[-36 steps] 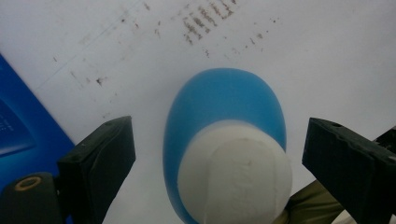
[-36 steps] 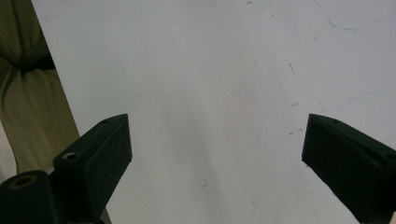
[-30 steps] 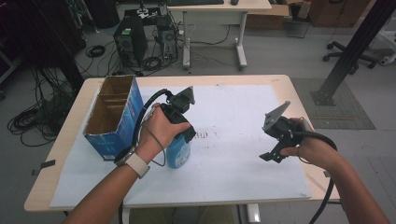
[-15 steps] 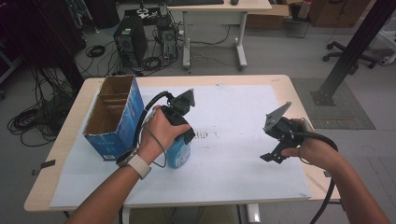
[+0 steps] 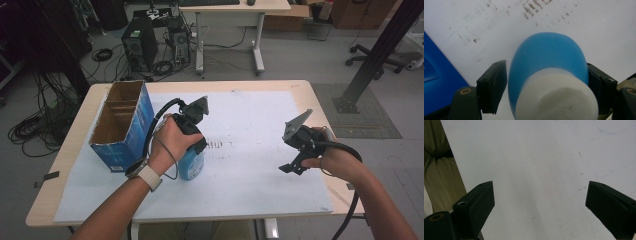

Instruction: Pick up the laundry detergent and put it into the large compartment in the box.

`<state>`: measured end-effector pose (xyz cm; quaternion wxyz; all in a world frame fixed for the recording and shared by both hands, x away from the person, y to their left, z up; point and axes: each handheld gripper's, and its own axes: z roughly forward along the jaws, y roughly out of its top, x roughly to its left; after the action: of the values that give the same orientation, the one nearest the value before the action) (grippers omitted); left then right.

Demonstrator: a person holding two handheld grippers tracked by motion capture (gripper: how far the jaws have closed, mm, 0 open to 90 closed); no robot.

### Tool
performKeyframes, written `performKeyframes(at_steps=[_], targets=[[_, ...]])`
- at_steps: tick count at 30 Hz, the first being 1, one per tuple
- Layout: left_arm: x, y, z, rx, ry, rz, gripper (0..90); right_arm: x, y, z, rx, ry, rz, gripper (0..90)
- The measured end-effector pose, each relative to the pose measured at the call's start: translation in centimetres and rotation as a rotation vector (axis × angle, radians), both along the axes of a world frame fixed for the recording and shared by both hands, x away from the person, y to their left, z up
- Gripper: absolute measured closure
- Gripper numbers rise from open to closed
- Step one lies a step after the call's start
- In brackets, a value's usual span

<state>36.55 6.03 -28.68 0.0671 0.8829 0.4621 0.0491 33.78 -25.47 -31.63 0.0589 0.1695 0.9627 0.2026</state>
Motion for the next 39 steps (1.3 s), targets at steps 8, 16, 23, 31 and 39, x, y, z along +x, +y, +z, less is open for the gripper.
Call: performKeyframes(at_steps=[8,16,23,31,39], targets=[[-0.12,-0.07,-0.06,0.010,0.012,0.005,33.4,0.02,0.00,-0.06,0.002,0.000,-0.003,8.7],[-0.16,-0.20,-0.03,0.015,0.013,0.002,36.7,-0.10,-0.16,-0.01,0.004,-0.002,-0.006,8.7],[-0.22,-0.26,-0.01,0.018,0.008,0.001,37.0,-0.20,-0.29,-0.02,0.006,-0.003,-0.007,8.9],[-0.23,-0.20,0.05,0.015,0.003,-0.002,37.1,-0.21,-0.23,-0.05,0.008,-0.002,-0.005,9.0],[-0.25,-0.06,0.28,0.014,0.005,0.002,37.2,-0.16,-0.14,-0.09,0.010,-0.002,-0.004,9.0]])
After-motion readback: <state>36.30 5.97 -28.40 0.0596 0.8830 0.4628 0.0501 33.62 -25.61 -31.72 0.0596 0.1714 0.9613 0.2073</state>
